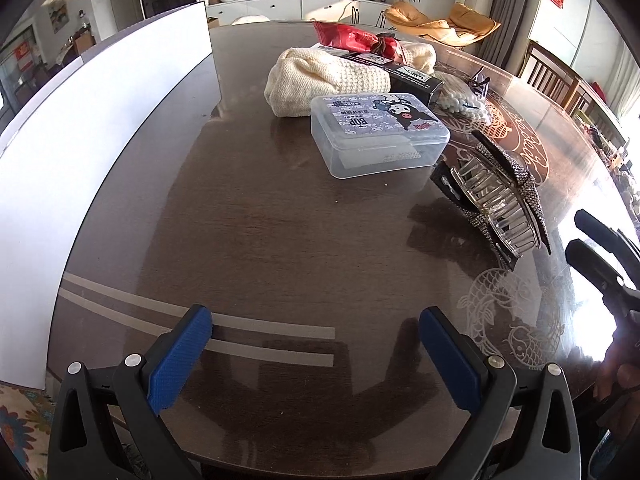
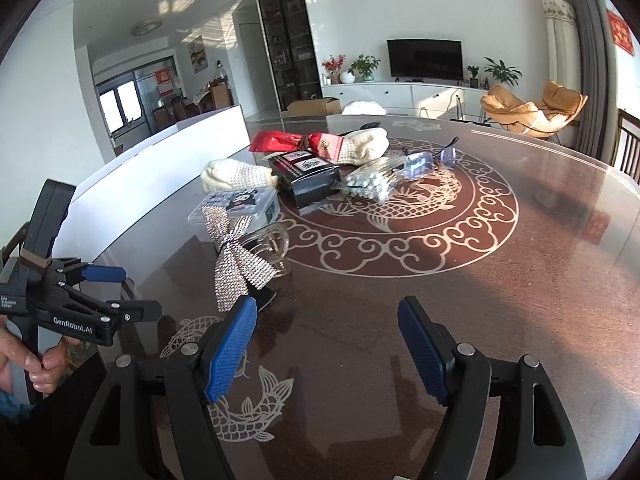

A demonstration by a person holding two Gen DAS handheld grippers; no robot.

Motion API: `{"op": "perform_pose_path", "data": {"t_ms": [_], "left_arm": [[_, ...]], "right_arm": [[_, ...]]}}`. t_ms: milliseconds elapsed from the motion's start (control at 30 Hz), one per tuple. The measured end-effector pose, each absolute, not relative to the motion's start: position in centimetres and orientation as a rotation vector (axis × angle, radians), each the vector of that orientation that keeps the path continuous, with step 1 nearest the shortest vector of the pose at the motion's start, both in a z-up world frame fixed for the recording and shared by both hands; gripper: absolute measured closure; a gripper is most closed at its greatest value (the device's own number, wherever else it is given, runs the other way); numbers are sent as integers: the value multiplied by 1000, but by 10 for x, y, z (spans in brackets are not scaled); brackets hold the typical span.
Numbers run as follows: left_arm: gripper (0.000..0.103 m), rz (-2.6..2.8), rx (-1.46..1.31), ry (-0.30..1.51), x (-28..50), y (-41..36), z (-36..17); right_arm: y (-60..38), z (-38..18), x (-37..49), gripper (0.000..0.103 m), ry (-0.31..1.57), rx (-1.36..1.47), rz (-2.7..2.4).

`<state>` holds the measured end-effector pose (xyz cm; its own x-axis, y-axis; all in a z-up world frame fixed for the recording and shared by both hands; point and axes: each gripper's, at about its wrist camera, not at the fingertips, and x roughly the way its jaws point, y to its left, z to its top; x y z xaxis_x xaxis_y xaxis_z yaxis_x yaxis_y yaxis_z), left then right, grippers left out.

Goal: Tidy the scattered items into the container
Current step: 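Close the right gripper on the rhinestone bow hair clip and lift it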

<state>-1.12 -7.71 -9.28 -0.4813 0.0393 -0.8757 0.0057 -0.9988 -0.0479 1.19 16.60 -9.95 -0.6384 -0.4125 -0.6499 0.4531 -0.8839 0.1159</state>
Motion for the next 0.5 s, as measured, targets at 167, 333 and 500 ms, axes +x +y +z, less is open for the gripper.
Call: {"op": "perform_pose_path", "data": {"t_ms": [167, 333, 500], "left_arm": [[0, 2692, -1603, -62, -9, -81, -93], [0, 2686, -1610, -43, -4, -82, -93], [0, 2689, -1621, -9, -2, -83, -94]], "right_arm": [[126, -106, 6, 28, 237, 988, -2356], [88, -117, -14, 28, 395, 1049, -2276], [61, -122, -43, 29, 459, 1110, -2272]]}}
